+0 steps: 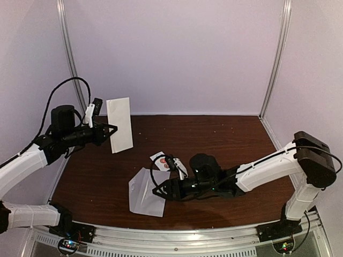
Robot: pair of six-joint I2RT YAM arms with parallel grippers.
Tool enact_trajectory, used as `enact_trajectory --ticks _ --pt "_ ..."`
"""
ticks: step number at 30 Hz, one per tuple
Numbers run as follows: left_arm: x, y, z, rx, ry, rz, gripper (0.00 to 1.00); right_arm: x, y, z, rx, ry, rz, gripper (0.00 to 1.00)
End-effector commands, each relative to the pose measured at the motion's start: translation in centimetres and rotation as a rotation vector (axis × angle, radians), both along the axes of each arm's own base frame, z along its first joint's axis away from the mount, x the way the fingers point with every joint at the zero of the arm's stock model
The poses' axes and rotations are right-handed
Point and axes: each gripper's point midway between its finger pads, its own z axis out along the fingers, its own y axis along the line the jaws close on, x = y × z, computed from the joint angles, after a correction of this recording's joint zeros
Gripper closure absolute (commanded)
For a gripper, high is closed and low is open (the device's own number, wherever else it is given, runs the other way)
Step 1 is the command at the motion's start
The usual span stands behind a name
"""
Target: Place the letter into the envelope and seal it
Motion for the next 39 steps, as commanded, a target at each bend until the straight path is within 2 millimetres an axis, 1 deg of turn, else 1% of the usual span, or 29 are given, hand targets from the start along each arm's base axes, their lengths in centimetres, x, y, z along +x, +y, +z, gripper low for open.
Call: enact_trajectory --ticks 1,4,9,10,14,16,20,26,31,33,36,38,39 --pt "0.4 -0.1 -0.2 0.009 -0.017 -0.009 1.0 -1.1 3.7 -0.1 0.058 0.033 0.102 0.26" --pt "0.3 -0.3 -0.1 0.003 -0.016 -0.019 1.0 -1.9 4.8 -1.6 0.031 0.061 0.143 0.26" --pt "0.2 -0.4 -0.4 0.003 -0.007 -0.029 1.0 -2.3 4.6 -6.4 -0.112 0.141 0.145 0.26" --pt "0.2 -0.4 -0.5 0.004 -0.008 -0.029 1.0 -2.4 4.5 -7.0 -0.128 0.154 0.146 0.27" --pt "0.2 -0.5 -0.7 0.004 0.0 -0.038 1.0 -2.8 3.6 -9.3 -0.191 0.204 0.137 0.26" --pt "0.2 -0.6 -0.9 0.004 0.008 -0.043 1.0 -3.0 3.0 -10.0 -0.217 0.218 0.129 0.26" --pt "0.3 -0.8 -1.4 0.006 0.026 -0.052 1.0 -3.1 1.2 -11.4 -0.28 0.242 0.101 0.27" --pt "0.3 -1.0 -1.8 0.004 0.04 -0.063 1.0 -3.6 -1.7 -11.9 -0.328 0.253 0.072 0.27" --pt "0.3 -1.3 -2.1 0.0 0.053 -0.081 1.0 -3.8 -3.1 -11.6 -0.345 0.248 0.059 0.27" --pt "0.2 -1.4 -2.2 -0.001 0.058 -0.088 1.0 -3.8 -3.2 -11.5 -0.344 0.244 0.06 0.27" --pt "0.2 -1.5 -2.5 -0.002 0.067 -0.09 1.0 -3.6 -2.4 -10.8 -0.315 0.232 0.068 0.27" --pt "0.0 -1.5 -2.6 -0.021 0.084 -0.087 1.0 -3.5 -1.7 -9.7 -0.278 0.219 0.078 0.28" --pt "-0.2 -1.7 -2.8 -0.046 0.104 -0.091 1.0 -3.4 -1.4 -8.8 -0.255 0.207 0.08 0.27"
